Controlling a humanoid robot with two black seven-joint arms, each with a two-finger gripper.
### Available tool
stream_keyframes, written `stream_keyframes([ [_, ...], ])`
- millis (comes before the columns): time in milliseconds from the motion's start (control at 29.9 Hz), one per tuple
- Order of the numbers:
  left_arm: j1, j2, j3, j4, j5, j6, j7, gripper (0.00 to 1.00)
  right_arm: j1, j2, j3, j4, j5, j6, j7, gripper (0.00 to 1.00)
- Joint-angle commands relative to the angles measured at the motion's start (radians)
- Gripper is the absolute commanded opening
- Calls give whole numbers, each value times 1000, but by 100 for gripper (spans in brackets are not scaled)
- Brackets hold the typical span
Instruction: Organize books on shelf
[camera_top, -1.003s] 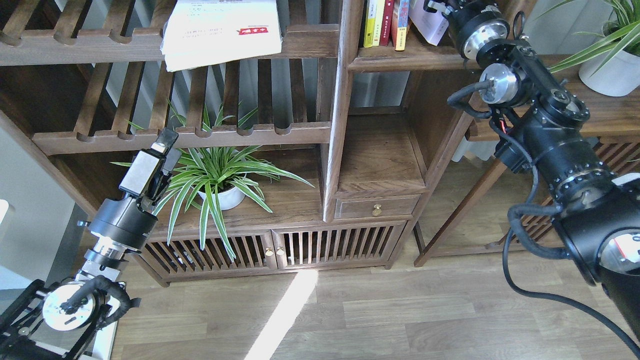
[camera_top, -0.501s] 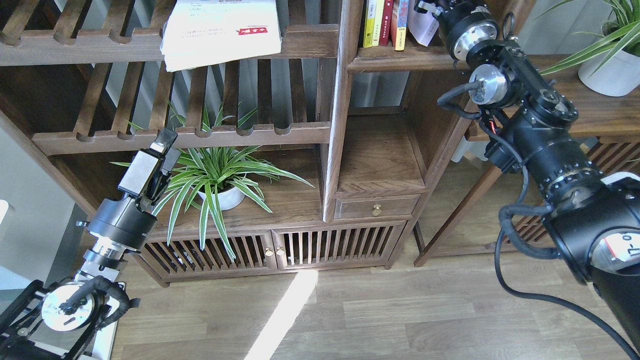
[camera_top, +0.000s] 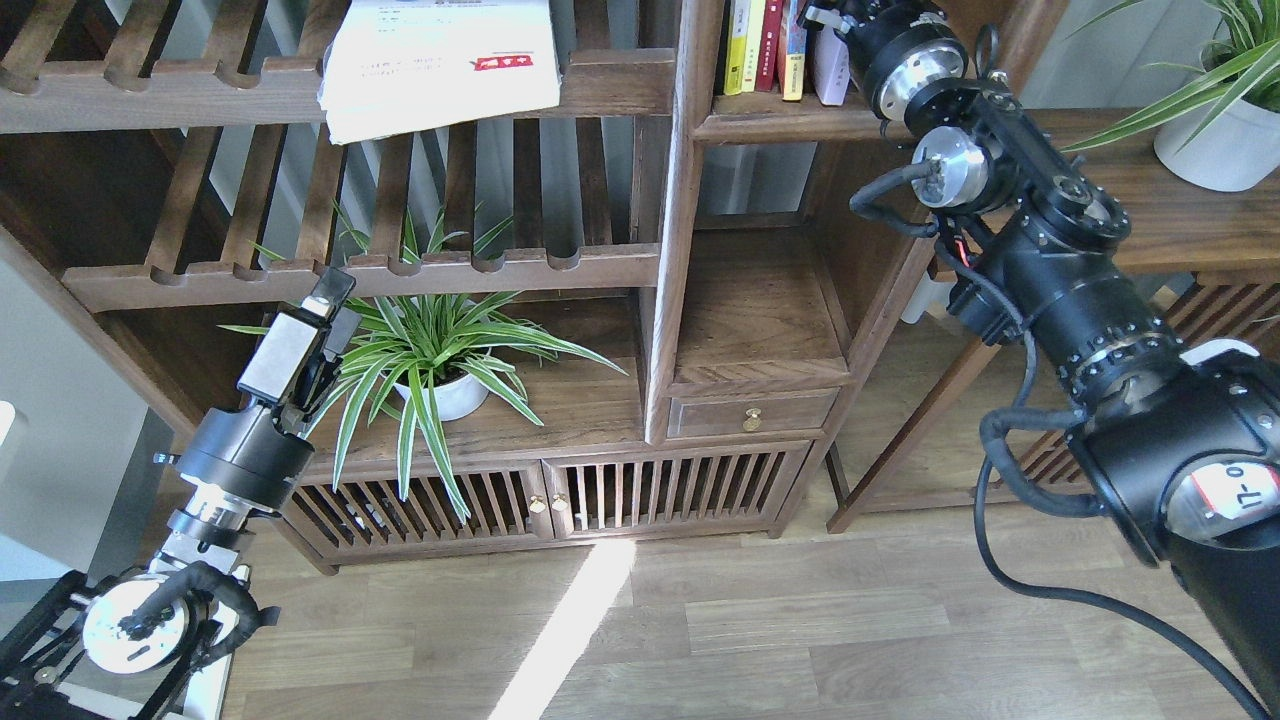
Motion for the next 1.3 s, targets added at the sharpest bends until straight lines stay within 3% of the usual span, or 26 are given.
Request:
stream_keyframes([
  [0,-1,0,0,1,-1,0,0,99,1,1,0,6,0,-4,0,43],
  [802,-3,0,5,1,-1,0,3,99,129,-33,5,71,9,-94,-43,50],
  [1036,-3,0,3,1,-1,0,3,99,121,-93,17,168,17,-99,-97,49],
  [1204,-3,0,3,1,-1,0,3,99,107,-152,18,298,74,-100,-182,50],
  [1270,-5,0,3,1,-1,0,3,99,90,-162,15,349,77,-100,-195,51],
])
